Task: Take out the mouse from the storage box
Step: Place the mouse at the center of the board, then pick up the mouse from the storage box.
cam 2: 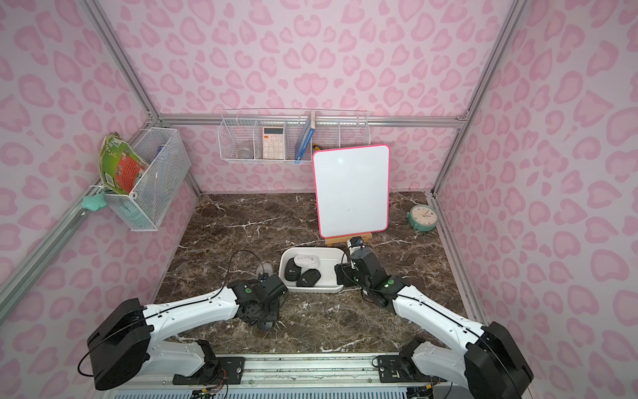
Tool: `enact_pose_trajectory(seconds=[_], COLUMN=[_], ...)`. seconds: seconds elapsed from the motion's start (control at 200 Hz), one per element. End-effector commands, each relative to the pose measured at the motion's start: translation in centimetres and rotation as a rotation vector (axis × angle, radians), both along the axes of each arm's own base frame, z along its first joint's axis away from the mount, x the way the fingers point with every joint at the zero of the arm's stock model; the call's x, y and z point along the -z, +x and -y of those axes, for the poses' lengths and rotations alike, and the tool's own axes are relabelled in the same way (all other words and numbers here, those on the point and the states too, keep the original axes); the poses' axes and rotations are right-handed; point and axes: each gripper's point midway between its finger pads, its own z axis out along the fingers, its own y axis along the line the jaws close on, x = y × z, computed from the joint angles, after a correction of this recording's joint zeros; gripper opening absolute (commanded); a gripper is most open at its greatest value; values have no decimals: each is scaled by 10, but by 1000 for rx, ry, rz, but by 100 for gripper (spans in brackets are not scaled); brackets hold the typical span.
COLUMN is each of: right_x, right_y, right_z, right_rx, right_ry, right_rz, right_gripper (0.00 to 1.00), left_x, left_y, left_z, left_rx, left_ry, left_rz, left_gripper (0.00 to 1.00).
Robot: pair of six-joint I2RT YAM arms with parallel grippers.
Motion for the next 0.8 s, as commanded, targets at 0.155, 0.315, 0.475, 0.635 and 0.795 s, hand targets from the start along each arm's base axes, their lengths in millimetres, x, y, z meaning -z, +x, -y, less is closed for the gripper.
enact_pose_trajectory(seconds=[0.155,0.315,0.475,0.635,0.795], right_x=[-1,0,0,5,18], right_y=[2,3,1,-2,-5], right_z=[-4,-10,-25,-48,-75], right_rx=[-1,-22,-93,-187,-283], right_ry=[-27,-52,-126,-245,-400], right_rz=[2,2,35,69,109], right_gripper=[84,84,84,85,84], left_x=[1,-10,-28,-52,-70], left_y=[1,3,11,21,24], left_z=[6,4,-8,-28,-53], left_rx=[22,28,6,-64,-145], left_ry=[-20,-43,-72,-133,-196], left_rz=[-3,38,133,261,387], left_gripper=[68,82,89,90,91])
